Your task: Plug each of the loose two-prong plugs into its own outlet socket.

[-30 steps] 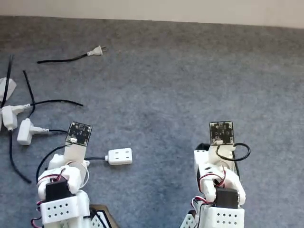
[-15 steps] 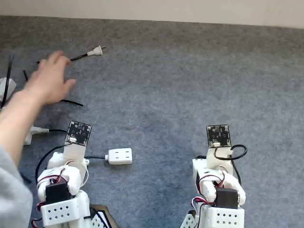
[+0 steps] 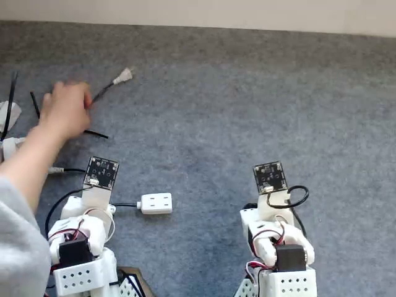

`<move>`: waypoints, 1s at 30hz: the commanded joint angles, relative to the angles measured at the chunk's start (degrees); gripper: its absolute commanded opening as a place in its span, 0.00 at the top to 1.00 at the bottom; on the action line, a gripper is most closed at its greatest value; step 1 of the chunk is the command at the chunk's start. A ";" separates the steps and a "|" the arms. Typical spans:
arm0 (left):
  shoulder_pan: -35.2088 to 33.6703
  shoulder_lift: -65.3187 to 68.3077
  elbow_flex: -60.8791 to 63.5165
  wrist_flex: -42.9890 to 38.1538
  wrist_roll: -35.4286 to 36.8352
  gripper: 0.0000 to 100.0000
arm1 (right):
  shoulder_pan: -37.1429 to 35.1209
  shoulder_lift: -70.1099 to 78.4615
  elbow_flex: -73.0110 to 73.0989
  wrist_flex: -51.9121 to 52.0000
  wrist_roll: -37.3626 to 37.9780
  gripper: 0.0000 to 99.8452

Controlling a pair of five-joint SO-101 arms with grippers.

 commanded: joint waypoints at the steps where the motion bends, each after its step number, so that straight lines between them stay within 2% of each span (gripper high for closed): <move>1: -0.75 -0.75 0.92 0.35 0.18 1.00 | -0.48 -0.66 7.78 0.40 0.35 0.99; 30: -0.75 -0.66 0.92 0.35 0.18 1.00 | -0.66 -0.75 7.78 -0.66 0.44 0.99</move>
